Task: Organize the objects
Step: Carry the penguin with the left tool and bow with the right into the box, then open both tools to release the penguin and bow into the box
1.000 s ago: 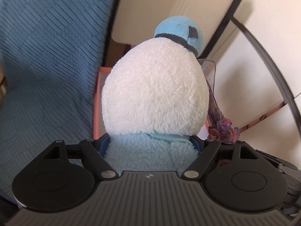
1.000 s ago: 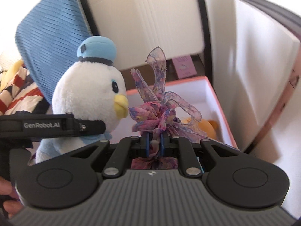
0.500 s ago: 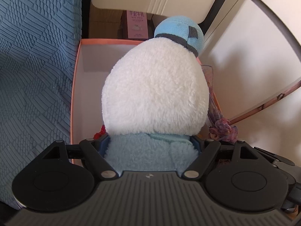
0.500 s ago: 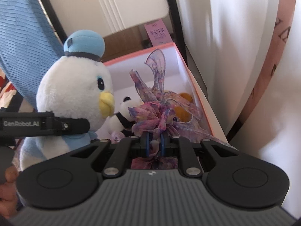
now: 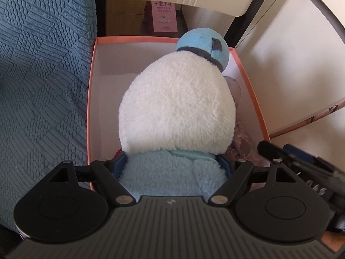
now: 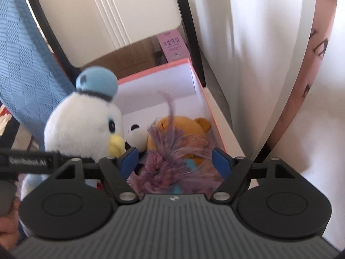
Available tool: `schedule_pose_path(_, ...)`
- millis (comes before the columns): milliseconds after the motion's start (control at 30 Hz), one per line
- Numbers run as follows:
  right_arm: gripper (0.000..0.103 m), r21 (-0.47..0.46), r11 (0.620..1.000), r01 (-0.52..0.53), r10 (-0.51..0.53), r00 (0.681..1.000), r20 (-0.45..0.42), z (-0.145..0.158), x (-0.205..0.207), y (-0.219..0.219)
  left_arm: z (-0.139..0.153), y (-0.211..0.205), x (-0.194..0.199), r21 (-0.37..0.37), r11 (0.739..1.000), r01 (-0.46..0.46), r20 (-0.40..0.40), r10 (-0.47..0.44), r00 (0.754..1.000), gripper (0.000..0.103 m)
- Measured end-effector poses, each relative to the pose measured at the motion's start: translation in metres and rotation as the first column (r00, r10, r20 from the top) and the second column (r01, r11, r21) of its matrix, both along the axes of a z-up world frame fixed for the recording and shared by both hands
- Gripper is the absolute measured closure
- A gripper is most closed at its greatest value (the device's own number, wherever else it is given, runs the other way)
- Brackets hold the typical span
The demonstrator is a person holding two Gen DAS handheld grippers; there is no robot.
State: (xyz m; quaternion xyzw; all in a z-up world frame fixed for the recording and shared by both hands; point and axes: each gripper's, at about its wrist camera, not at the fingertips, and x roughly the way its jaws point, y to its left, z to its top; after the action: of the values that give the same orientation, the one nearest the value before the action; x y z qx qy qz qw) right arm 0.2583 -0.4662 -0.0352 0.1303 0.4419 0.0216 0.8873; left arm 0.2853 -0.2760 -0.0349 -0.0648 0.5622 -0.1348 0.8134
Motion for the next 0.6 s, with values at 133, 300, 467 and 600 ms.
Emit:
schedule_pose_path(133, 0.025, 0.025, 1.0, 0.009, -0.01, 1.0, 0.025, 0.015, -0.005, -0.001, 0.011, 0.007, -0.008, -0.057, 0.998, 0.009, 0.069, -0.005, 0.998, 0.018)
schedule_pose_path(300, 0.012, 0.047, 0.998, 0.028, -0.03, 0.999, 0.035, 0.023, -0.014, 0.0, 0.015, 0.035, -0.011, -0.331, 0.943, 0.005, 0.084, 0.024, 0.996, 0.009)
schedule_pose_path(467, 0.012, 0.066, 0.998, -0.003, 0.002, 1.0, 0.021, 0.023, -0.018, 0.011, 0.033, 0.046, -0.013, -0.358, 0.934, 0.024, 0.131, 0.025, 0.991, 0.004)
schedule_pose_path(600, 0.012, 0.062, 0.998, -0.002, 0.001, 1.0, 0.02, 0.029, -0.022, 0.016, 0.049, 0.046, -0.021, -0.264, 0.963, 0.044, 0.179, 0.004, 0.984, 0.004)
